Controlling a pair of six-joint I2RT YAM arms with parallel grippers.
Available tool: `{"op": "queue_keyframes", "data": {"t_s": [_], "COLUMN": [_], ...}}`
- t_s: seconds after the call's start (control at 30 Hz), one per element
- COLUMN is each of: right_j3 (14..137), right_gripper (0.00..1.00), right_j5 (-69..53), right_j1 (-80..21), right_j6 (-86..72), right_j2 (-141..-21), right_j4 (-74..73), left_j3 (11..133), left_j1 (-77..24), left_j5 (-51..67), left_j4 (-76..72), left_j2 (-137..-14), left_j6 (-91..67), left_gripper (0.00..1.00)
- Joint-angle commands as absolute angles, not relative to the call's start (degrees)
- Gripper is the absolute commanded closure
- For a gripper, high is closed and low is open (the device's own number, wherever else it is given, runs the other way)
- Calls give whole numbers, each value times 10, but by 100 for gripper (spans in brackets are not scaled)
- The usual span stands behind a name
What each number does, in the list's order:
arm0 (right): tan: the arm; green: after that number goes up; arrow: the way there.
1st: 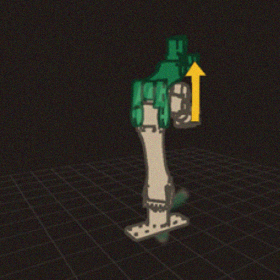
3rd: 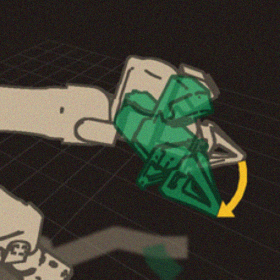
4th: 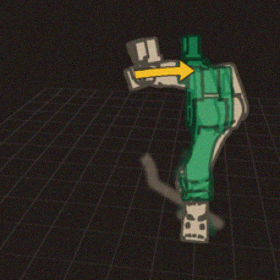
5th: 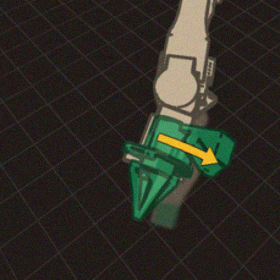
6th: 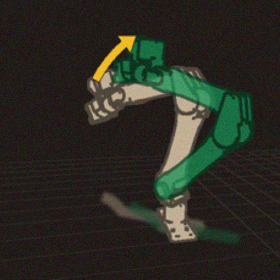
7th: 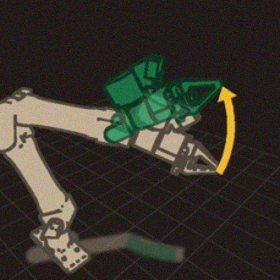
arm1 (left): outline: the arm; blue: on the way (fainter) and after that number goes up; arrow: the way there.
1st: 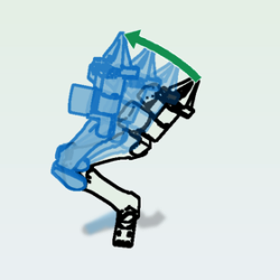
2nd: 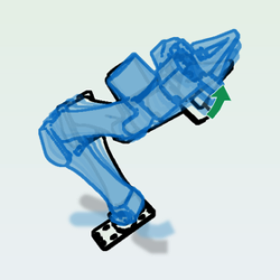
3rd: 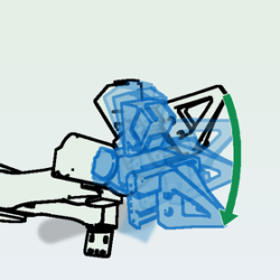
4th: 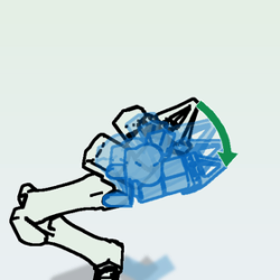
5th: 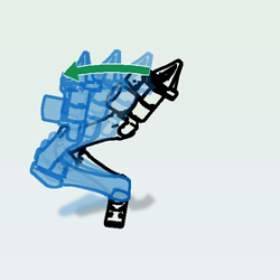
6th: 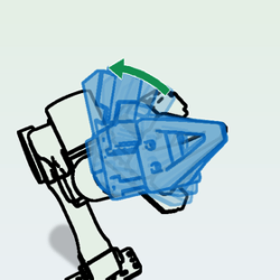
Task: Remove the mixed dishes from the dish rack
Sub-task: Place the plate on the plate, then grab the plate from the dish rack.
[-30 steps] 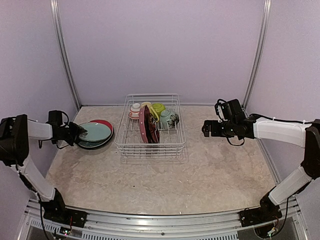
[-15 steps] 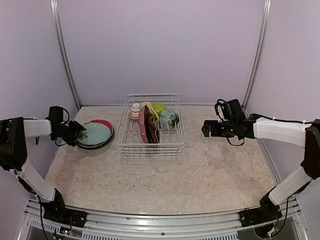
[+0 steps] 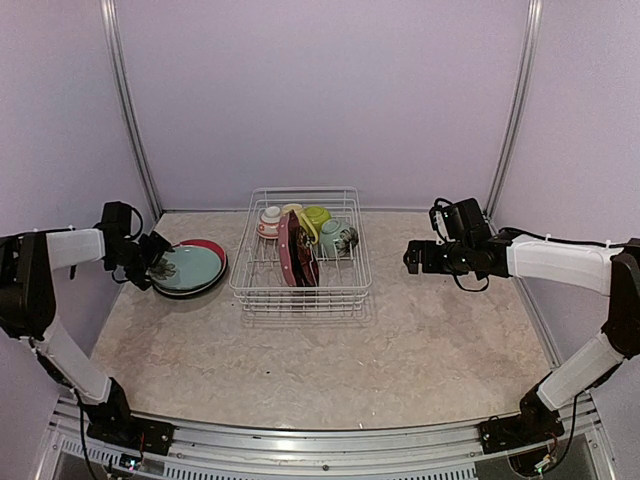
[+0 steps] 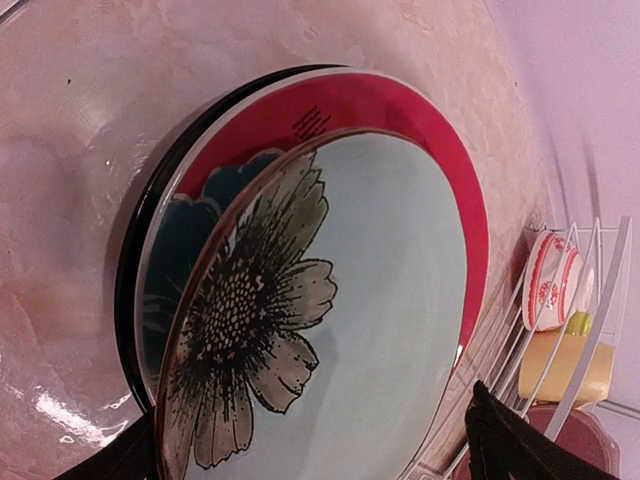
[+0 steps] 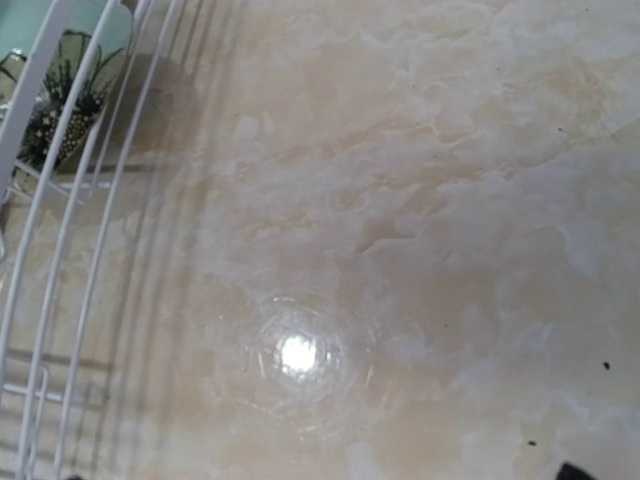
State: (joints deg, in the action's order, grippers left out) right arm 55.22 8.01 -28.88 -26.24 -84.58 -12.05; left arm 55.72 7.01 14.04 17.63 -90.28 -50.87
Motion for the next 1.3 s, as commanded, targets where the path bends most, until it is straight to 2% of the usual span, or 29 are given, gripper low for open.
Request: {"op": "queue_keyframes", "data": {"t_s": [0.0, 0.17, 0.27, 0.67, 0.83, 1.03, 1.27], "right_j3": [543, 546, 554, 590, 576, 551, 529], "right_gripper": [0, 0, 0, 0, 0, 0, 0], "right_j5": [88, 93, 98, 123, 104, 81, 48], "right_j1": [-297, -298, -298, -297, -300, -300, -300], "right_j6": [-262, -260, -256, -261, -253, -220, -206], "right_j2": [-832, -833, -842, -844, -836, -822, -819], "right_j4": [-121, -121, -123, -133, -115, -104, -112], "left_j3": [599, 638, 651, 697, 666, 661, 708], "left_j1": [59, 59, 58, 60, 53, -41, -180], "left_j5": [127, 109, 86, 75, 67, 70, 63], "left_j4": [192, 233, 258, 343, 326, 328, 338], "left_j2": [-921, -951, -960, -979, -914, -829, -801], "left_j6": [-501, -493, -485, -480, -473, -458, -445], "left_gripper": [8, 6, 1, 1, 1, 1, 1]}}
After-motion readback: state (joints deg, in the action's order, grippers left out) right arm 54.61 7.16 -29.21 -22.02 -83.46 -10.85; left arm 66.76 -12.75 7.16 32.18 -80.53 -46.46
